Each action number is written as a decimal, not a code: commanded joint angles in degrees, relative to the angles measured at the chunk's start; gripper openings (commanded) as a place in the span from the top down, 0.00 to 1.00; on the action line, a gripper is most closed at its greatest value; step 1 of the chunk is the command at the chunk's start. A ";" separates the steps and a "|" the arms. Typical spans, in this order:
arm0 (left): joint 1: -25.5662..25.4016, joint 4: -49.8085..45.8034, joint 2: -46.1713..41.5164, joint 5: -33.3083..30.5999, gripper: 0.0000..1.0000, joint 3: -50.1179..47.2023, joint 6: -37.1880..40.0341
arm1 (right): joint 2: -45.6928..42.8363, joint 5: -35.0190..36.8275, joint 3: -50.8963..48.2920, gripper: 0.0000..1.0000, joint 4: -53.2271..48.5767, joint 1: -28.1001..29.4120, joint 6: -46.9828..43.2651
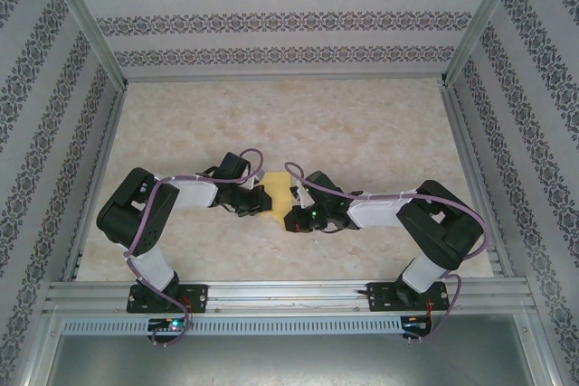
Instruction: Fold a paper plane with a square sheet of paper (fold left side to right side)
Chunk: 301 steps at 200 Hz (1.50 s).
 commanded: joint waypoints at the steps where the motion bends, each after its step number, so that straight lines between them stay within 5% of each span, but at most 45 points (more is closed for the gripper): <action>1: -0.58 -4.05 3.77 -6.12 0.91 -1.90 0.44 | 1.21 0.21 0.67 0.98 -0.76 -0.34 1.01; 158: -0.59 -4.16 4.12 -6.49 0.91 -1.97 0.47 | 2.16 -1.67 -0.51 0.98 -2.21 -0.28 2.38; 301: -0.58 -4.43 3.68 -6.45 0.91 -1.84 0.47 | -11.12 -2.08 -1.15 1.00 -11.28 -1.12 -0.39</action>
